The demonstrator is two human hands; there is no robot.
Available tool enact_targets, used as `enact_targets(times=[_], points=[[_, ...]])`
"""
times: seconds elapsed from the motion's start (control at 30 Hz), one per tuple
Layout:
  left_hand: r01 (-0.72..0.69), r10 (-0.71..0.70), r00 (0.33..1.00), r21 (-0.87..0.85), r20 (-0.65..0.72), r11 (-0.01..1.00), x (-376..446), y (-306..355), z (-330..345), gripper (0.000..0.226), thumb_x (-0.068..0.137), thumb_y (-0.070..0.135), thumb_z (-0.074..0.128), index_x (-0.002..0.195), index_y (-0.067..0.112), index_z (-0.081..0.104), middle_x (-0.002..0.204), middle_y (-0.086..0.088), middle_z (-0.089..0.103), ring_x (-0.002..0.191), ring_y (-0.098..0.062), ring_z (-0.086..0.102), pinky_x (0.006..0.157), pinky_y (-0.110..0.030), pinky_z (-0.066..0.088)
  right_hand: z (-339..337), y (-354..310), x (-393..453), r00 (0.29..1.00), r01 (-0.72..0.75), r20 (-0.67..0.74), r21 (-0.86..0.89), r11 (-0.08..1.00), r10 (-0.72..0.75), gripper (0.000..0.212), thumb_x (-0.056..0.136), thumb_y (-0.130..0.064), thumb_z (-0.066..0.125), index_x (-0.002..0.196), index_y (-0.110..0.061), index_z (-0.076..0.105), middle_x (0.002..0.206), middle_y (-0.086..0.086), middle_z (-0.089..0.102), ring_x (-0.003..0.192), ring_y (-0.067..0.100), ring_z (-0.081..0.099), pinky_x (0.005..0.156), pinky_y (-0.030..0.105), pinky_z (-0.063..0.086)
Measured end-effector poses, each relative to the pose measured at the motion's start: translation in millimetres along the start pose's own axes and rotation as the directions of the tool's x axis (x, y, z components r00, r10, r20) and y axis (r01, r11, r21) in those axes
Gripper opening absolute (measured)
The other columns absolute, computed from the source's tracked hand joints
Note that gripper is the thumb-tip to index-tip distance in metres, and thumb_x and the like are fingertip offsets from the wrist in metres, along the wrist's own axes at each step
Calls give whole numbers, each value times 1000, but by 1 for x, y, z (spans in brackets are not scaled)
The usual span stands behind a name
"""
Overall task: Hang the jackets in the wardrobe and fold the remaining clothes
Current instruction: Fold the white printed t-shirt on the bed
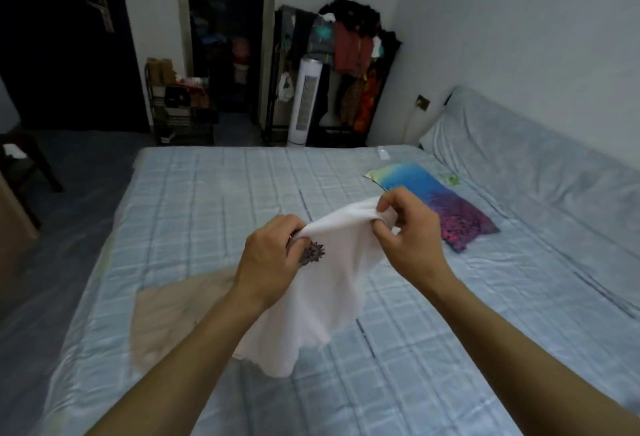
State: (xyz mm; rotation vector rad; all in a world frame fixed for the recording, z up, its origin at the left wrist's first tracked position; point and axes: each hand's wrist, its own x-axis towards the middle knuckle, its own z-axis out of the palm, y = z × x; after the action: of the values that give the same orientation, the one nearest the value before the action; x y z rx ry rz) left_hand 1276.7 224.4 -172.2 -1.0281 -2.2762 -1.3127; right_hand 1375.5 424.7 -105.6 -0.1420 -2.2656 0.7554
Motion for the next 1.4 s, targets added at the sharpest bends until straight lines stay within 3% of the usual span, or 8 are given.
enact_targets(times=[0.17,0.47,0.8,0.9,1.07,1.17,1.27,1.4], points=[[-19,20,1000,-6,17,1000,-25,52,5,9,93,10,61,88,18,59,81,7,57,71,-10,50,66,-25,41,-47,6,-25,999,29,28,10,1000,-29,31,75,-2,69,83,-28,53,80,-11,58,74,10,54,60,31,47],[6,-21,997,212,72,977,-73,152,13,8,95,16,59,89,22,59,80,13,54,74,-2,50,66,-15,36,-115,35,-66,993,71,89,136,988,-84,27,81,-4,68,88,-27,56,90,-14,59,84,4,56,70,18,45],[139,-167,983,279,78,950,-130,229,102,5,93,13,62,89,14,62,80,2,59,74,-16,52,68,-30,40,-178,118,-129,973,20,223,165,986,-57,25,81,-4,70,97,-22,63,97,-13,63,81,-4,54,75,5,37],[192,-220,971,243,93,951,-131,227,132,6,93,13,61,88,11,63,79,0,60,74,-19,54,69,-33,41,-186,140,-135,976,-10,217,157,987,-25,26,80,-1,69,98,-20,65,96,-11,65,84,1,55,78,8,38],[342,-364,923,170,123,924,-125,209,202,7,93,13,59,88,13,62,83,-1,62,77,-19,55,71,-31,40,-181,178,-139,962,-126,249,61,990,108,32,81,2,62,106,-18,65,105,-6,67,94,9,59,87,25,45],[405,-440,856,177,272,897,-127,182,237,13,92,17,59,100,18,69,99,2,69,89,-15,61,77,-11,38,-171,209,-144,878,-242,396,-118,963,269,30,86,-7,64,115,-16,65,117,4,64,102,19,61,91,31,47],[416,-448,772,176,450,892,-130,147,250,17,92,18,61,106,19,71,112,0,70,96,-16,63,85,-25,48,-159,238,-155,695,-303,568,-324,896,441,38,88,-21,70,124,-16,60,129,10,56,108,25,59,96,34,45],[431,-495,722,246,484,868,-128,95,250,17,92,19,61,106,17,71,113,-2,70,99,-20,64,89,-31,49,-139,261,-168,647,-361,569,-356,862,507,38,89,-21,71,125,-14,60,131,11,55,113,27,58,99,33,43]])
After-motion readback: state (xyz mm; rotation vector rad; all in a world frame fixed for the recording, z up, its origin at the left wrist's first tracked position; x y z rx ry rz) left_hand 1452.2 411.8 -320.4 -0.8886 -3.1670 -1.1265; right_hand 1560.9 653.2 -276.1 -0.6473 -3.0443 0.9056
